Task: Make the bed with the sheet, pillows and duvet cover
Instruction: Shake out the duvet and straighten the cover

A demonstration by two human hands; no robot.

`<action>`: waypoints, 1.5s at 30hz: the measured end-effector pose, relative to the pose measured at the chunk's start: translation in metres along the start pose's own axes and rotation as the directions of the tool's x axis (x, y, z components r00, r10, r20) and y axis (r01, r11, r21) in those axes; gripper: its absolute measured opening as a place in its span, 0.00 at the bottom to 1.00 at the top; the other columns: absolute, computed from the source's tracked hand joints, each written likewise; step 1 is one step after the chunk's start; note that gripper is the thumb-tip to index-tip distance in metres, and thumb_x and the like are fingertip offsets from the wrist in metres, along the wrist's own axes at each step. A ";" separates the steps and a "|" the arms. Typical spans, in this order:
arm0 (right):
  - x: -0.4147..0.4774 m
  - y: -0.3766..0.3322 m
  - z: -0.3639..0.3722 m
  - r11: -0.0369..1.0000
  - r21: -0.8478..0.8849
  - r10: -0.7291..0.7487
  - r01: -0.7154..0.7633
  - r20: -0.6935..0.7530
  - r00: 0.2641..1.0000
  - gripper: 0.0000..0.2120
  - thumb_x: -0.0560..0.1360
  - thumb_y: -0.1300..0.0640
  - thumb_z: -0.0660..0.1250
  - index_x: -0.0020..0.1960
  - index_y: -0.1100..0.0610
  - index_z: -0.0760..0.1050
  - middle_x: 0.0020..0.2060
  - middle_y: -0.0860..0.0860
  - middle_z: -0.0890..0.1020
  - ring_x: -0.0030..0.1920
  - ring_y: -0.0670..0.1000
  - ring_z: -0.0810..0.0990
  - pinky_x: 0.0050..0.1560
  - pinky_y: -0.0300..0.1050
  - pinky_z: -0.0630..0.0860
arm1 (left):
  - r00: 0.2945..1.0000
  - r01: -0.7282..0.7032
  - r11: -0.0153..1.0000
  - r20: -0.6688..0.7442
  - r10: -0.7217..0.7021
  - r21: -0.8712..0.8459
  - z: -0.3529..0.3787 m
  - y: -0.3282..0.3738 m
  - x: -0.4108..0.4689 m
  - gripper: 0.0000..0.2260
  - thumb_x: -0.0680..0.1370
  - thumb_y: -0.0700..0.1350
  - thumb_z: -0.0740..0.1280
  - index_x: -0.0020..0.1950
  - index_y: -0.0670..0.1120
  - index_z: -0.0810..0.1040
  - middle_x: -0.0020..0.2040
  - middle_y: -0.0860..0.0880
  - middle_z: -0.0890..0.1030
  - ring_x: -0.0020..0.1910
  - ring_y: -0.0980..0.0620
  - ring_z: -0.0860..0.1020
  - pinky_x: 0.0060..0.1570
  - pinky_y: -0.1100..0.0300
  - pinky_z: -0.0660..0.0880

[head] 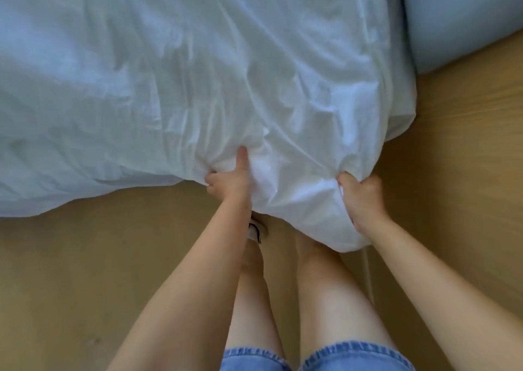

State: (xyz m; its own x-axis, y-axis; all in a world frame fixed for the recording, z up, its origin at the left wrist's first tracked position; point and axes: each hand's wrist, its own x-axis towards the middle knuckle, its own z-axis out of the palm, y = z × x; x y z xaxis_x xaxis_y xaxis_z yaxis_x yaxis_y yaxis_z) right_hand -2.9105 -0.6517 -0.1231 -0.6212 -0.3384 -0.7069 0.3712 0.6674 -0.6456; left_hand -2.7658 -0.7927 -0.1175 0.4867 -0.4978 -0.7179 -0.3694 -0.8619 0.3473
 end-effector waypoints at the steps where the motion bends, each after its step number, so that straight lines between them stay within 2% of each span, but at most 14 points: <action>1: -0.005 -0.005 -0.003 1.000 0.000 -0.015 0.015 -0.008 1.000 0.03 0.70 0.59 0.67 0.38 0.52 0.77 0.28 0.39 0.81 0.31 0.38 0.80 0.24 0.30 0.71 | 0.998 0.043 0.996 0.041 -0.040 -0.078 0.004 0.000 -0.003 0.32 0.71 0.61 0.70 0.66 0.43 0.67 0.55 0.49 0.72 0.52 0.46 0.73 0.52 0.56 0.70; 3: -0.010 -0.014 -0.006 0.999 0.003 -0.036 0.036 -0.028 0.999 0.05 0.71 0.57 0.70 0.36 0.52 0.77 0.27 0.38 0.81 0.30 0.37 0.80 0.25 0.29 0.71 | 0.990 -0.120 0.993 0.074 0.121 -0.021 0.009 -0.004 -0.006 0.17 0.77 0.58 0.62 0.51 0.45 0.73 0.41 0.54 0.75 0.43 0.50 0.74 0.41 0.60 0.68; 7: -0.019 -0.022 -0.010 0.996 0.022 -0.081 0.084 -0.096 0.992 0.08 0.70 0.53 0.74 0.37 0.48 0.75 0.30 0.38 0.80 0.32 0.33 0.79 0.28 0.26 0.71 | 0.865 -0.500 0.793 0.165 0.474 0.349 -0.025 -0.008 0.001 0.22 0.82 0.56 0.53 0.31 0.46 0.66 0.30 0.50 0.70 0.31 0.53 0.68 0.30 0.56 0.59; 11: -0.019 -0.024 -0.015 0.997 0.003 -0.079 0.080 -0.123 0.989 0.06 0.70 0.51 0.73 0.39 0.48 0.76 0.36 0.41 0.82 0.37 0.37 0.80 0.37 0.34 0.74 | 0.809 -0.585 0.746 0.156 0.567 0.318 -0.066 -0.011 0.009 0.24 0.80 0.50 0.58 0.26 0.45 0.57 0.23 0.50 0.61 0.25 0.51 0.61 0.29 0.54 0.56; 15: -0.013 -0.023 -0.014 0.999 -0.020 -0.030 0.028 -0.117 0.993 0.06 0.70 0.51 0.74 0.42 0.50 0.77 0.40 0.44 0.82 0.42 0.45 0.81 0.41 0.40 0.76 | 0.847 -0.531 0.836 0.128 0.517 0.138 -0.076 -0.019 -0.003 0.24 0.79 0.47 0.61 0.26 0.47 0.55 0.23 0.53 0.57 0.25 0.53 0.56 0.29 0.56 0.55; 20: -0.009 -0.020 -0.023 0.995 0.043 0.095 -0.096 0.008 0.995 0.22 0.66 0.49 0.76 0.57 0.54 0.77 0.49 0.48 0.83 0.47 0.48 0.82 0.46 0.46 0.79 | 0.778 -0.619 0.731 0.100 0.620 0.287 -0.088 -0.024 -0.010 0.24 0.82 0.51 0.56 0.27 0.45 0.56 0.24 0.50 0.61 0.26 0.51 0.59 0.28 0.55 0.54; 25: -0.003 -0.025 -0.017 0.988 0.008 0.152 -0.152 0.036 0.988 0.17 0.65 0.48 0.77 0.49 0.53 0.78 0.45 0.48 0.83 0.45 0.49 0.83 0.42 0.44 0.78 | 0.727 -0.632 0.695 -0.048 0.685 0.343 -0.112 -0.016 0.004 0.25 0.82 0.51 0.55 0.26 0.45 0.57 0.24 0.49 0.63 0.26 0.50 0.60 0.28 0.54 0.54; 31: 0.001 -0.019 -0.004 0.991 -0.056 0.118 -0.122 -0.073 0.990 0.16 0.64 0.50 0.78 0.46 0.58 0.78 0.40 0.50 0.82 0.41 0.50 0.82 0.38 0.42 0.77 | 0.906 -0.402 0.842 0.026 0.422 0.360 -0.098 0.002 0.038 0.19 0.80 0.49 0.59 0.32 0.41 0.67 0.30 0.45 0.69 0.35 0.44 0.67 0.34 0.56 0.60; 33: 0.004 -0.013 -0.006 0.986 -0.110 0.108 -0.123 -0.134 0.985 0.20 0.66 0.49 0.77 0.51 0.59 0.77 0.44 0.50 0.82 0.44 0.51 0.81 0.41 0.42 0.75 | 0.936 -0.351 0.905 0.077 0.342 0.242 -0.086 0.014 0.046 0.12 0.78 0.48 0.63 0.46 0.39 0.76 0.42 0.44 0.76 0.45 0.40 0.74 0.41 0.59 0.65; 35: 0.009 -0.011 -0.005 0.971 -0.190 0.111 -0.144 -0.172 0.979 0.25 0.68 0.49 0.75 0.59 0.60 0.72 0.52 0.52 0.80 0.51 0.54 0.79 0.49 0.46 0.74 | 0.959 -0.283 0.959 0.033 0.283 -0.001 -0.087 0.029 0.053 0.22 0.76 0.49 0.67 0.65 0.39 0.69 0.59 0.45 0.74 0.54 0.46 0.75 0.48 0.60 0.67; 39: 0.005 -0.021 0.022 0.865 -0.465 0.047 -0.189 -0.300 0.953 0.28 0.70 0.56 0.69 0.66 0.62 0.62 0.64 0.60 0.68 0.62 0.63 0.70 0.59 0.56 0.68 | 0.975 -0.202 0.965 0.056 0.214 -0.168 -0.112 0.042 0.074 0.31 0.77 0.51 0.67 0.74 0.41 0.58 0.70 0.45 0.68 0.65 0.48 0.71 0.59 0.59 0.69; 41: -0.010 -0.028 0.046 0.753 -0.656 -0.149 -0.047 -0.240 0.959 0.34 0.70 0.58 0.67 0.71 0.61 0.57 0.67 0.61 0.62 0.64 0.64 0.64 0.62 0.56 0.64 | 0.974 -0.188 0.972 0.096 0.203 -0.144 -0.122 0.047 0.084 0.23 0.78 0.51 0.66 0.68 0.41 0.69 0.64 0.44 0.74 0.61 0.46 0.74 0.63 0.51 0.71; 43: -0.031 -0.035 0.081 0.676 -0.721 -0.274 0.152 -0.055 0.960 0.36 0.71 0.57 0.67 0.73 0.59 0.53 0.68 0.60 0.59 0.65 0.61 0.61 0.64 0.55 0.61 | 0.958 -0.279 0.955 0.044 0.284 -0.102 -0.129 0.050 0.094 0.08 0.78 0.48 0.65 0.45 0.44 0.78 0.45 0.45 0.80 0.50 0.46 0.78 0.59 0.46 0.74; 45: -0.053 -0.042 0.126 0.614 -0.701 -0.342 0.363 0.178 0.923 0.34 0.72 0.56 0.67 0.73 0.58 0.56 0.67 0.59 0.60 0.65 0.59 0.60 0.65 0.53 0.59 | 0.929 -0.368 0.929 0.033 0.369 -0.038 -0.136 0.054 0.100 0.14 0.78 0.46 0.64 0.33 0.47 0.73 0.34 0.48 0.78 0.42 0.47 0.78 0.54 0.46 0.76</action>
State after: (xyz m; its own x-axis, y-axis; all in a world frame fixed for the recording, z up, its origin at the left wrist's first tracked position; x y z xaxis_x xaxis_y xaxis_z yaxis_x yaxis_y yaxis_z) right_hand -2.8061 -0.7449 -0.0948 -0.5771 -0.6586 -0.4828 -0.4815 0.7520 -0.4502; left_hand -2.6297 -0.9027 -0.0887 0.2891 -0.7774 -0.5587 -0.4924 -0.6212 0.6096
